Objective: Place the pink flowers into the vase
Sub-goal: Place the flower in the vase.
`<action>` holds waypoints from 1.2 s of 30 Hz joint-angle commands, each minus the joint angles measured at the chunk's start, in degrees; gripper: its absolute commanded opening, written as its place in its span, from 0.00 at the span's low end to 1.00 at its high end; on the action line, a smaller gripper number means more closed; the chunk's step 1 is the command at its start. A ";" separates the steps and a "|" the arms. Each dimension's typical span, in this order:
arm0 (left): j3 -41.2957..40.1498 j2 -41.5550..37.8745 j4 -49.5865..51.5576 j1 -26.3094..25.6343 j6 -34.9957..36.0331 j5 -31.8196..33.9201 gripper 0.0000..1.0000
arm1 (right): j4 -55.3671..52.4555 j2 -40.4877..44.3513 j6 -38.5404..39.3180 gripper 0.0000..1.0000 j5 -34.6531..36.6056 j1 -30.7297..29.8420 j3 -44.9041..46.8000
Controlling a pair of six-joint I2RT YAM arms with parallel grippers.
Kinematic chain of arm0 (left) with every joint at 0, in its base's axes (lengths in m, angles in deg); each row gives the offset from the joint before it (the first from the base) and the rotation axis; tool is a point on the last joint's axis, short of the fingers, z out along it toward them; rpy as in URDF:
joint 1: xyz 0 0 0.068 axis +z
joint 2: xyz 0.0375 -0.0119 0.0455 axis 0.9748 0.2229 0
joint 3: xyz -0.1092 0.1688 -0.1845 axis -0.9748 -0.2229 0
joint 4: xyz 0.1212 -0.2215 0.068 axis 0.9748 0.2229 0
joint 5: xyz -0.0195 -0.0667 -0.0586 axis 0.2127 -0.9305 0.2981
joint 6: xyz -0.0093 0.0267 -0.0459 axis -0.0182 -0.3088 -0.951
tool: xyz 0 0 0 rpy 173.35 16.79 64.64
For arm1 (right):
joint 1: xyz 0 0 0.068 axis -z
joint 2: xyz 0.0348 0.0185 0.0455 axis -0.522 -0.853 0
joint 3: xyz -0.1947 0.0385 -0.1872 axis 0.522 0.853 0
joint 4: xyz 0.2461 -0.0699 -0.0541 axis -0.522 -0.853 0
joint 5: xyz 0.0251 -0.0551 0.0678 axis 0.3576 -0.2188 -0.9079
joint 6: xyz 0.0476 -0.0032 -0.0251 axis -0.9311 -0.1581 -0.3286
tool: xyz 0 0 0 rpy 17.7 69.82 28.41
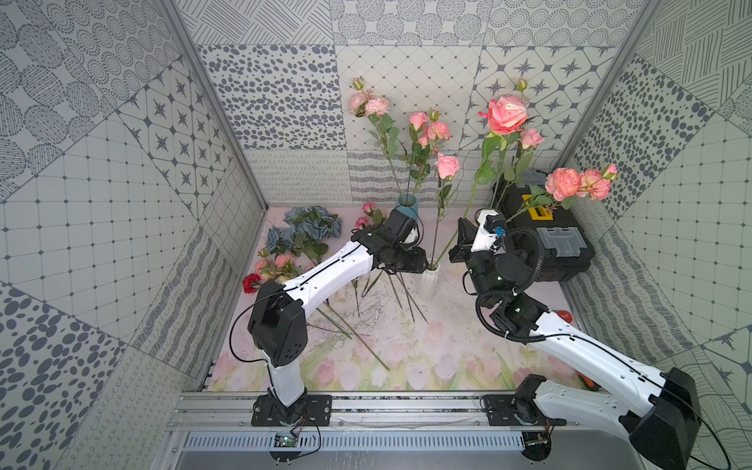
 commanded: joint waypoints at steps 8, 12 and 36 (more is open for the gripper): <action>0.26 1.10 -0.96 -0.15 1.62 0.36 0.56 | 6.25 -2.59 -3.38 0.00 -0.91 1.33 2.72; 0.10 1.15 -0.96 -0.21 1.67 0.41 0.56 | 6.61 -3.69 -4.73 0.00 -2.02 1.64 3.34; -0.16 0.71 -1.41 -0.30 1.69 0.56 0.56 | 9.81 -10.44 -13.53 0.02 -3.62 1.83 8.36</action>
